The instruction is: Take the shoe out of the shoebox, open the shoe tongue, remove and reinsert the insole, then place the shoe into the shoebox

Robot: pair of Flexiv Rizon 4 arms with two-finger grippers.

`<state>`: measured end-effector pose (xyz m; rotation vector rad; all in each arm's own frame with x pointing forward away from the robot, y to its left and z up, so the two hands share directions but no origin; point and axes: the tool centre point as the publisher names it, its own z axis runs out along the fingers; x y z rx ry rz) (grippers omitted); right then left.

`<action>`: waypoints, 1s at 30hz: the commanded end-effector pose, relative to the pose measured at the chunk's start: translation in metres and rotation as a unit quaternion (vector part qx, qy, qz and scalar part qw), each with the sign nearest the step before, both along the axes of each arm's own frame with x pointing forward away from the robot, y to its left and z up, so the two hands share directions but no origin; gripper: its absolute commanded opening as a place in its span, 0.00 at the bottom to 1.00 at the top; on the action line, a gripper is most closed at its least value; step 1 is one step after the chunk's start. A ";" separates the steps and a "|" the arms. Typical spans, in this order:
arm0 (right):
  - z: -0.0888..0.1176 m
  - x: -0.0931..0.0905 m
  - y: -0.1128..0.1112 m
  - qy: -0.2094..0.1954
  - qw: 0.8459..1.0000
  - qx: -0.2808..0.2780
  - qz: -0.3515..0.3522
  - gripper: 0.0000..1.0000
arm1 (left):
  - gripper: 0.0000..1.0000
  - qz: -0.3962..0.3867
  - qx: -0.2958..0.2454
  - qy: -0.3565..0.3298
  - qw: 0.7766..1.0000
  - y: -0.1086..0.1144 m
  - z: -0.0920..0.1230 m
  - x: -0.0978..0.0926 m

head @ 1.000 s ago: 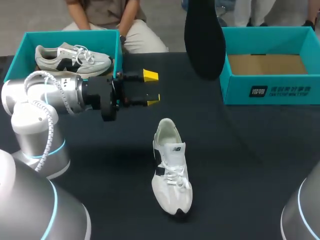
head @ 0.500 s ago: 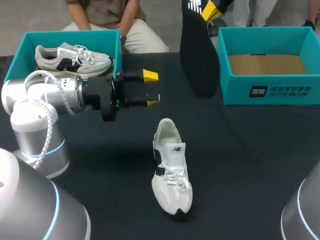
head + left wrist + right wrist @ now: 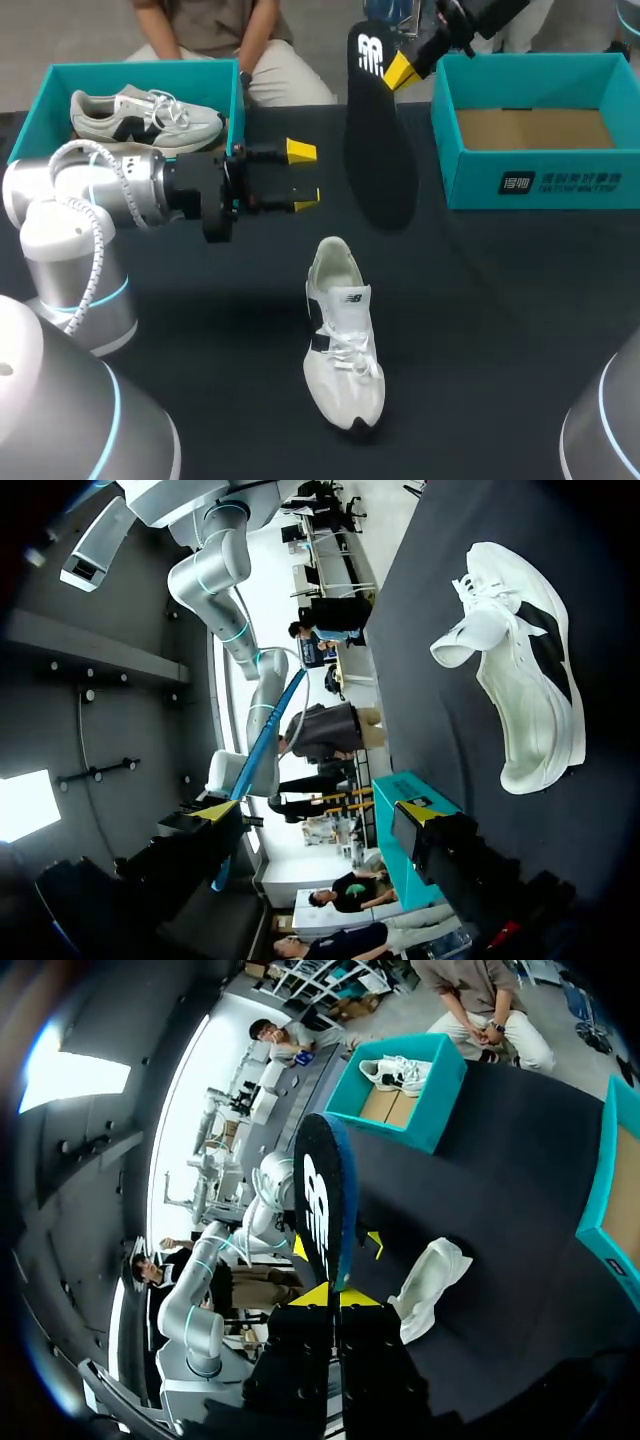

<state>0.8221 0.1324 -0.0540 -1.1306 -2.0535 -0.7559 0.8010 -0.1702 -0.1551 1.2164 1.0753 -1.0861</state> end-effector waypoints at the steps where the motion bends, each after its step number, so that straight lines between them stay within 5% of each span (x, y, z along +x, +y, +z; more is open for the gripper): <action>1: -0.017 -0.002 0.002 0.014 1.000 0.015 -0.002 0.00 | 1.00 0.001 -0.001 -0.001 1.000 -0.001 -0.001 0.000; 12: -0.041 -0.002 0.009 0.043 0.999 0.025 0.000 0.00 | 1.00 0.001 -0.001 -0.001 1.000 -0.001 -0.001 0.000; 30: -0.055 -0.004 0.058 0.057 0.996 0.054 0.038 0.00 | 1.00 -0.007 -0.001 -0.024 1.000 -0.010 0.003 -0.003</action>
